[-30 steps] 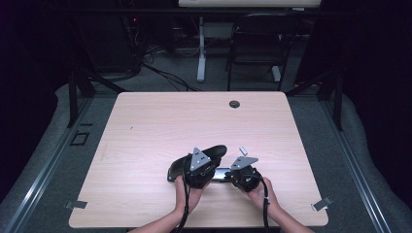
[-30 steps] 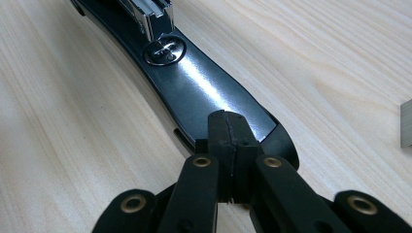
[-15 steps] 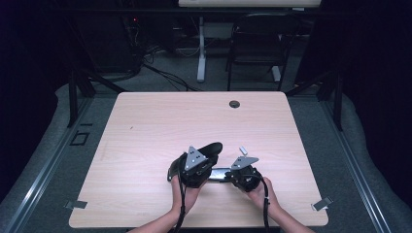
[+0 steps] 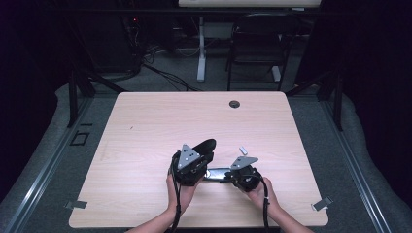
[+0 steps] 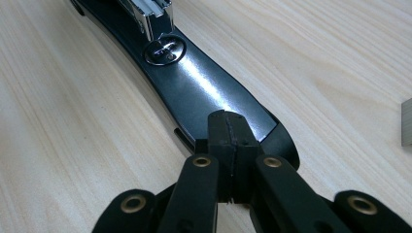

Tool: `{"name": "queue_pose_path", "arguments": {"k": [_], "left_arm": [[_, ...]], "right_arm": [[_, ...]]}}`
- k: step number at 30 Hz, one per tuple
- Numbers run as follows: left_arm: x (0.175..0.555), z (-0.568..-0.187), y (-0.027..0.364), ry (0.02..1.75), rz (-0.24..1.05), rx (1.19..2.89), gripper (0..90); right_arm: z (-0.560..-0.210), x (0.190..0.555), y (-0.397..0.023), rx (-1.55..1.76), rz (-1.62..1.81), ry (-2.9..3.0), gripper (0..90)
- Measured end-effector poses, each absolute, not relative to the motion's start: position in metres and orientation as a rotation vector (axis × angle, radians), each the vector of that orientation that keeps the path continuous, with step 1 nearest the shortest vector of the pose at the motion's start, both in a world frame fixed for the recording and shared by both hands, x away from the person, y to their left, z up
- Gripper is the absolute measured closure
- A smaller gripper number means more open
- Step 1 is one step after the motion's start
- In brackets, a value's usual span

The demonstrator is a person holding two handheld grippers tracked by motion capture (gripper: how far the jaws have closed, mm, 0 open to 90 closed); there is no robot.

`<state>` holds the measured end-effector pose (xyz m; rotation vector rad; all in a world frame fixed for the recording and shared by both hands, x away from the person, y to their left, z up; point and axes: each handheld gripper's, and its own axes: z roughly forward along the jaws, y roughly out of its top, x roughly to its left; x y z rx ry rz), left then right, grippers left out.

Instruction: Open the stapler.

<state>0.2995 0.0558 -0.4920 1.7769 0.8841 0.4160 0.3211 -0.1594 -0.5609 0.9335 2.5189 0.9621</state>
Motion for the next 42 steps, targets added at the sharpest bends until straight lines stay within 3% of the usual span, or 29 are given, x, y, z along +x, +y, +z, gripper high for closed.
{"name": "queue_pose_path", "arguments": {"k": [42], "left_arm": [[0.299,-0.485,0.067,0.894,0.407,1.758,90.0]], "right_arm": [[-0.561,0.324,-0.162,0.943,0.991,2.533,90.0]]}}
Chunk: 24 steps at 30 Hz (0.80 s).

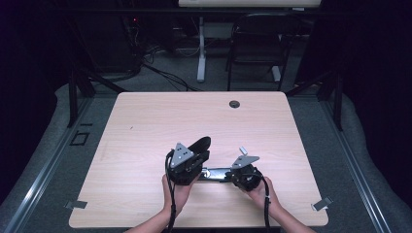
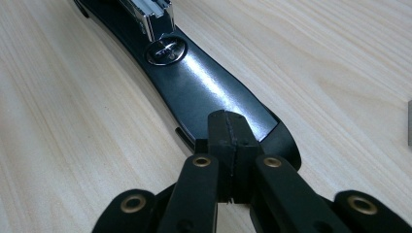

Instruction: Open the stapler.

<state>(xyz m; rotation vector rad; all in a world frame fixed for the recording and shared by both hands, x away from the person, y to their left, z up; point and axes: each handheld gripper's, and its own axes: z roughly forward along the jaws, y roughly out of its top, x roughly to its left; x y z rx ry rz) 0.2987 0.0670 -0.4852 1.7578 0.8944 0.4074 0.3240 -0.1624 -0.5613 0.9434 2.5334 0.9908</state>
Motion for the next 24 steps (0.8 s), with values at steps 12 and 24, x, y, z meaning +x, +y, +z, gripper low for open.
{"name": "queue_pose_path", "arguments": {"k": [12,24], "left_arm": [[0.298,-0.481,0.074,0.902,0.446,1.740,90.0],[0.296,-0.477,0.082,0.896,0.469,1.737,90.0]], "right_arm": [[-0.561,0.324,-0.162,0.935,0.982,2.537,90.0],[-0.561,0.324,-0.162,0.931,0.980,2.540,90.0]]}}
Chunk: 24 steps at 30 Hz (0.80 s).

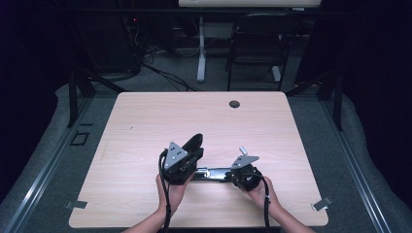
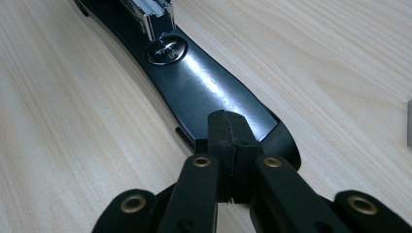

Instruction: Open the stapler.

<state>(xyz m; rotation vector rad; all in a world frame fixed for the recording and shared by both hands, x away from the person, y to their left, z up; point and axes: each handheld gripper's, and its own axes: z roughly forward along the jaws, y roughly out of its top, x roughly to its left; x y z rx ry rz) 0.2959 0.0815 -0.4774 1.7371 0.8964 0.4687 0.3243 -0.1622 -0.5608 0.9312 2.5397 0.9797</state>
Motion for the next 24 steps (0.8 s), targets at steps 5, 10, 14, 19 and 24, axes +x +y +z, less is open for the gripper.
{"name": "queue_pose_path", "arguments": {"k": [5,10,14,19,24], "left_arm": [[0.296,-0.475,0.086,0.906,0.481,1.719,90.0],[0.295,-0.474,0.089,0.910,0.481,1.717,90.0],[0.296,-0.473,0.093,0.912,0.478,1.713,90.0],[0.295,-0.471,0.098,0.915,0.493,1.701,90.0],[0.295,-0.470,0.100,0.913,0.498,1.710,90.0]], "right_arm": [[-0.560,0.325,-0.162,0.938,0.978,2.545,90.0],[-0.560,0.324,-0.162,0.942,0.968,2.548,90.0],[-0.560,0.324,-0.161,0.942,0.964,2.549,90.0],[-0.560,0.324,-0.161,0.942,0.967,2.543,90.0],[-0.560,0.324,-0.160,0.937,0.963,2.547,90.0]]}}
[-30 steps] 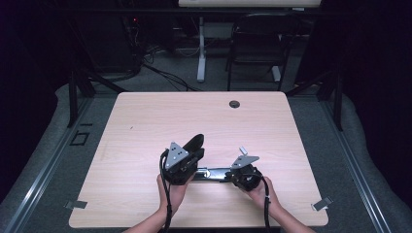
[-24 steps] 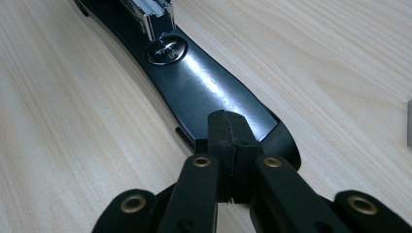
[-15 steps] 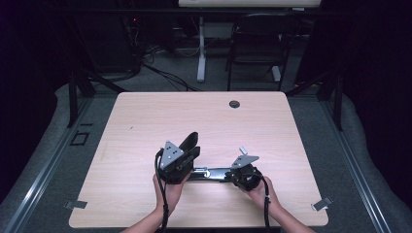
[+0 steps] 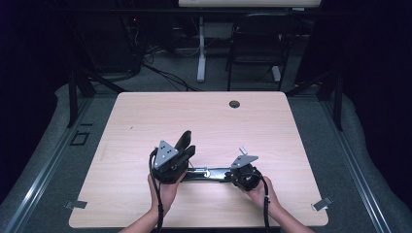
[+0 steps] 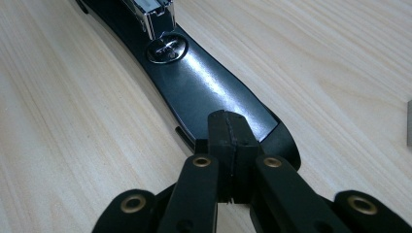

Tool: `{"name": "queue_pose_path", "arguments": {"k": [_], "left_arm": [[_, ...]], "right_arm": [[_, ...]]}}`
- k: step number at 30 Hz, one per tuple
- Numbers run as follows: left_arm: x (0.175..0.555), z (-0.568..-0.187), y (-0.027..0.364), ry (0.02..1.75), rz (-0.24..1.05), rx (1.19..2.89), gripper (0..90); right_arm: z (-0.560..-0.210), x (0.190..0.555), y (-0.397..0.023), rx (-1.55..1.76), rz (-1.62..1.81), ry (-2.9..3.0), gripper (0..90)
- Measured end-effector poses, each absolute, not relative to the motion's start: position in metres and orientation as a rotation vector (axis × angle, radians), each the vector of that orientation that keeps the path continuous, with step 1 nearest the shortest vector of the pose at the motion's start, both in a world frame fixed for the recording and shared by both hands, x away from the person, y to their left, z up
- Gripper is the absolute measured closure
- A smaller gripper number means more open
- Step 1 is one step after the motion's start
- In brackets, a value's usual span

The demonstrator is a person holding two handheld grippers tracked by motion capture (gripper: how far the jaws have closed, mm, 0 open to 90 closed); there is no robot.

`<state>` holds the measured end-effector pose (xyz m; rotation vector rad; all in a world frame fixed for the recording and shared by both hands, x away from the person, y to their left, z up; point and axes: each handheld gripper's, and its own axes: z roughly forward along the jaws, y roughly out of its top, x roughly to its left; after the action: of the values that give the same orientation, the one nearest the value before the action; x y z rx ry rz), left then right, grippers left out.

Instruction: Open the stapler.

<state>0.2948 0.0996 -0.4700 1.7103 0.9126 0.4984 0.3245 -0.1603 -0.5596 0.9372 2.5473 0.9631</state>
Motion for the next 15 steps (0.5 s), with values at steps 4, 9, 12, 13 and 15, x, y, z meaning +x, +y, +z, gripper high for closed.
{"name": "queue_pose_path", "arguments": {"k": [4,9,12,13,15], "left_arm": [[0.2949,-0.4699,0.0996,0.911,0.502,1.713,90.0],[0.2943,-0.4697,0.1000,0.908,0.515,1.716,90.0],[0.2922,-0.4680,0.1045,0.909,0.518,1.715,90.0],[0.2918,-0.4676,0.1058,0.909,0.519,1.713,90.0],[0.2902,-0.4666,0.1089,0.907,0.525,1.715,90.0]], "right_arm": [[-0.5596,0.3252,-0.1610,0.945,0.973,2.550,90.0],[-0.5591,0.3258,-0.1610,0.945,0.966,2.557,90.0],[-0.5587,0.3251,-0.1604,0.944,0.948,2.554,90.0],[-0.5586,0.3251,-0.1603,0.943,0.947,2.555,90.0],[-0.5585,0.3253,-0.1601,0.945,0.950,2.557,90.0]]}}
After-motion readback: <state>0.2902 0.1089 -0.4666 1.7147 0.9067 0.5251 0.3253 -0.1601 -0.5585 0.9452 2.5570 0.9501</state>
